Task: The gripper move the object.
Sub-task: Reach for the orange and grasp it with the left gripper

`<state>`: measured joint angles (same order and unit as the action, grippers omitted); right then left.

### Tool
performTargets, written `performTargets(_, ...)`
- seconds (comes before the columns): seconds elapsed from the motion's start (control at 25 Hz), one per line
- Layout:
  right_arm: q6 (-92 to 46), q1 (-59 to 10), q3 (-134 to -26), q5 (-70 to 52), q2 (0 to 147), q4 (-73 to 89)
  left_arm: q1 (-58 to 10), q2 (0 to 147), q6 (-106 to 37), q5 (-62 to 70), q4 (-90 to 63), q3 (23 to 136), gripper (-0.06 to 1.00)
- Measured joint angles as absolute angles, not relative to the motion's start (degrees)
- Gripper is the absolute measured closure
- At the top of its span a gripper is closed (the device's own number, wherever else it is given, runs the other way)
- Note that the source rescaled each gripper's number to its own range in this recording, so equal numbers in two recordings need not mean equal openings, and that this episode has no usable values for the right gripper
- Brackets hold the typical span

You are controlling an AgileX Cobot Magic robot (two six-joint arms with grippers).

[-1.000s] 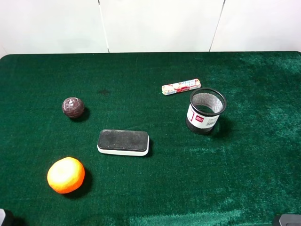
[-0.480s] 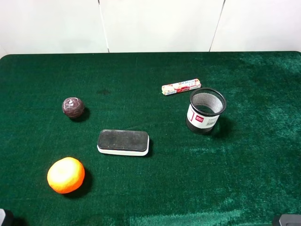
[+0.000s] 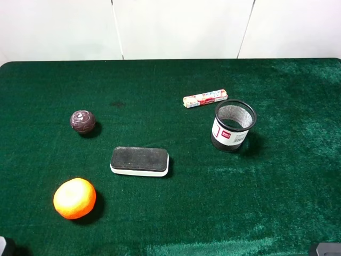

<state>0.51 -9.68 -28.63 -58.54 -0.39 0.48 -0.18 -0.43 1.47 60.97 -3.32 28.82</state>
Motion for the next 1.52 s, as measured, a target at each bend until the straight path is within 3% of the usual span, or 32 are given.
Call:
performTargets(0.32,0.51,-9.68,-28.63,-58.54,-0.39,0.48,-0.18,1.4,1.41,60.97,-3.44,28.82,-0.06)
performTargets(0.76,0.51,-9.68,-28.63,-58.54,-0.39,0.48,-0.18,21.89,-4.29,60.81,-5.68,28.87,0.06)
performTargets(0.96,0.51,-9.68,-28.63,-58.54,-0.39,0.48,-0.37,30.59,-7.79,59.59,-5.92,29.55,0.07)
performTargets(1.52,0.51,-9.68,-28.63,-58.54,-0.39,0.48,-15.93,52.43,-8.22,47.52,-5.81,30.3,0.07)
